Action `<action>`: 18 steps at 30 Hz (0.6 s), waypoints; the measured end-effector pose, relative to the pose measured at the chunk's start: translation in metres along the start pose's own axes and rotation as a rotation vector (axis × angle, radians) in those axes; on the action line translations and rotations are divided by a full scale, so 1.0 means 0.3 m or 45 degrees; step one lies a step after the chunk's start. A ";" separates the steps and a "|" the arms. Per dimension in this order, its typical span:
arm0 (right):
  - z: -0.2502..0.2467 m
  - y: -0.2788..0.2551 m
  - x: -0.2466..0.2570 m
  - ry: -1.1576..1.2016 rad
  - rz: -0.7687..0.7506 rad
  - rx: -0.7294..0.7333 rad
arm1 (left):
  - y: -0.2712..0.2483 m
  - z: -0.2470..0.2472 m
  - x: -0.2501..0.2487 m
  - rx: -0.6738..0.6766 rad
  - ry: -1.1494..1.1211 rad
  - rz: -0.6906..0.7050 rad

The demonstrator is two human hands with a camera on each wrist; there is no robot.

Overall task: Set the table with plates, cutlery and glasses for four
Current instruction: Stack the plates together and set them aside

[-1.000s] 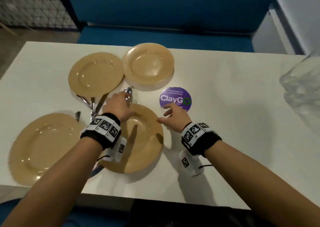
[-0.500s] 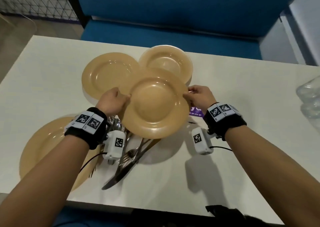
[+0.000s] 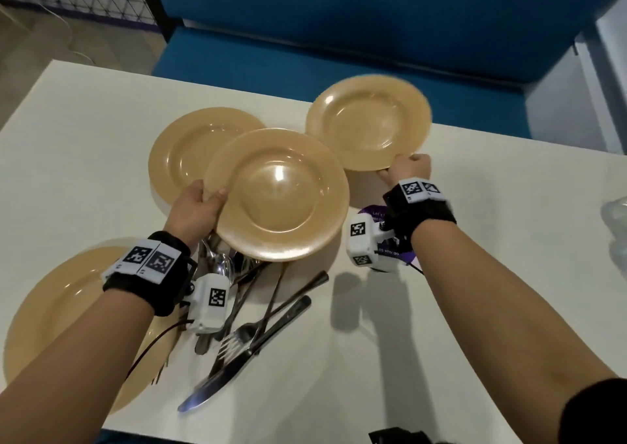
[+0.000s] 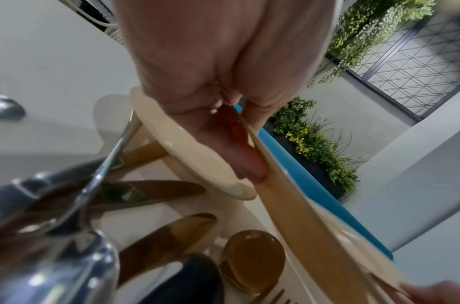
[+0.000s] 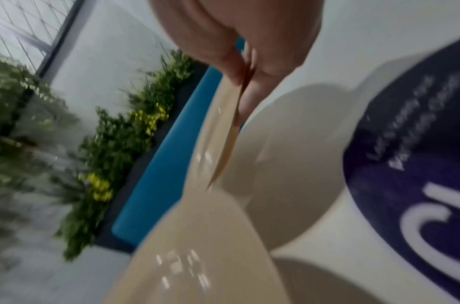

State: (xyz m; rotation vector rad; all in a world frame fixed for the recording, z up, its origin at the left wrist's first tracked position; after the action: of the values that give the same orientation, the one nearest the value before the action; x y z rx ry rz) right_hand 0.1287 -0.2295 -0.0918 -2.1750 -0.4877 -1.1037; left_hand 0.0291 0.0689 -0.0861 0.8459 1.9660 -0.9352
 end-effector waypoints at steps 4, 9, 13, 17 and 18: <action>-0.054 -0.003 0.029 0.282 0.072 -0.028 | 0.005 0.040 -0.001 -0.038 -0.011 -0.030; -0.025 -0.128 -0.005 -0.236 -0.342 0.216 | 0.021 0.080 -0.044 -0.075 -0.151 -0.070; 0.008 -0.177 -0.040 -0.410 -0.340 0.441 | 0.040 0.082 -0.080 -0.032 -0.265 -0.061; 0.060 -0.218 -0.035 -0.080 -0.035 0.444 | 0.149 0.008 -0.101 -0.035 -0.120 -0.016; 0.073 -0.236 -0.028 -0.035 -0.012 0.413 | 0.197 -0.027 -0.101 -0.133 0.032 0.056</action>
State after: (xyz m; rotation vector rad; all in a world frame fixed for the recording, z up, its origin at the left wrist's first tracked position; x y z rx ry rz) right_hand 0.0955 -0.1635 -0.0817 -1.9071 -0.6426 -0.9280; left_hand 0.0878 0.0987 -0.0751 0.8414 1.9918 -0.7931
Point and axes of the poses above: each hand's wrist, its own y-axis towards the middle knuckle, its own z-axis out of the palm, x = y × z, the point moved 1 cm from there along y, towards the middle knuckle, and after that the axes turned 13 degrees about -x, right-handed, at the moved point
